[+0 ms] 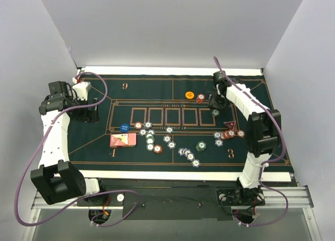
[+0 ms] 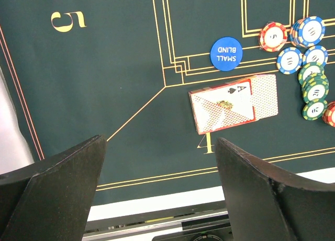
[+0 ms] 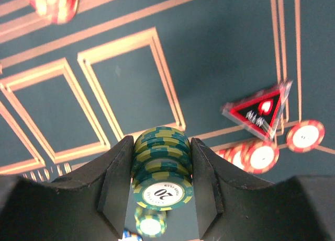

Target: Distribute texas hold em gaming equipment

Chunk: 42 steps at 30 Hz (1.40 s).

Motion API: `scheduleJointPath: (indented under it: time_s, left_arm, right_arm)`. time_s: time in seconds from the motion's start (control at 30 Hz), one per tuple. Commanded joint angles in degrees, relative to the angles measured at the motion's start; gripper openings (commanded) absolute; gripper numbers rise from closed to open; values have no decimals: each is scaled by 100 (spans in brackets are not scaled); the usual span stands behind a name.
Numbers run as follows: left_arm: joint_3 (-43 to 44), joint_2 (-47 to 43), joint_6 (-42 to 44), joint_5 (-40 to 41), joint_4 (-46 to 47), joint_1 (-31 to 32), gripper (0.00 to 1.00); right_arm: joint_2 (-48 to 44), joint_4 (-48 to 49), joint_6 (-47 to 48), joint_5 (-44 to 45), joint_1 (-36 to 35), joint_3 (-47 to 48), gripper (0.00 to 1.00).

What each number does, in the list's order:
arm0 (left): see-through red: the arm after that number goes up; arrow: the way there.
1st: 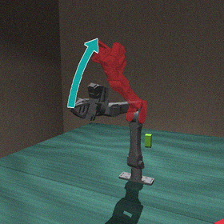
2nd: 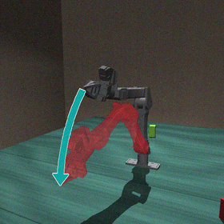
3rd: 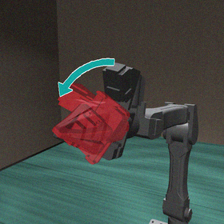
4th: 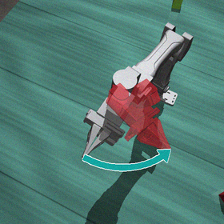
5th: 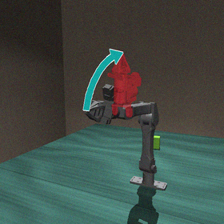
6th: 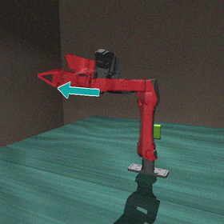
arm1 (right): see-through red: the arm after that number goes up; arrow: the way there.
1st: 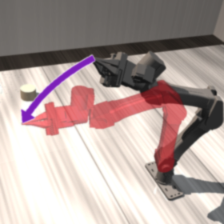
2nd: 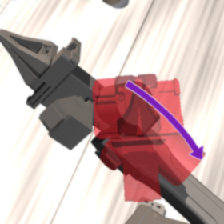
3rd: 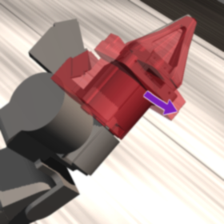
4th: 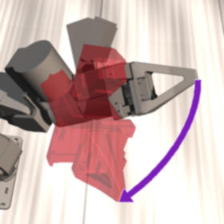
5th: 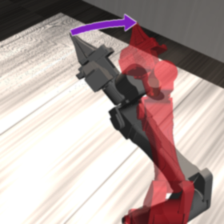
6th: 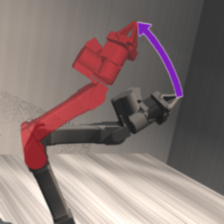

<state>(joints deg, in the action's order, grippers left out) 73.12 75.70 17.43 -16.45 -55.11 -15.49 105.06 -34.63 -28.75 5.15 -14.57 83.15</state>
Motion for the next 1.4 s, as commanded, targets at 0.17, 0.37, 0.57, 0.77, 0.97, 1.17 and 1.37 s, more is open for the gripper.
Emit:
scheduleJointPath:
  time_s: [0.17,0.37,0.57,0.77,0.97,1.17,1.37]
  left_arm:
    - [141,120,111,-113,106,-34,96]
    - [194,226,76,-148,132,-42,96]
    - [202,182,85,-139,115,-42,96]
    - [150,173,76,-113,115,-34,96]
    - [132,112,41,-131,97,-42,96]
    - [167,76,32,-96,62,-42,96]
    - [158,24,-12,-166,36,-42,96]
  right_arm:
    - [1508,-369,-280,215,920,1974,32]
    - [2562,-641,-298,276,1131,2968,32]
    - [3283,-887,-306,189,1316,3663,33]
    - [3478,-1063,-227,127,1369,4024,58]
    - [2609,-862,-201,346,1229,3507,72]
    - [747,-317,-279,610,614,1873,75]
    - [-669,52,-245,531,-510,-330,78]
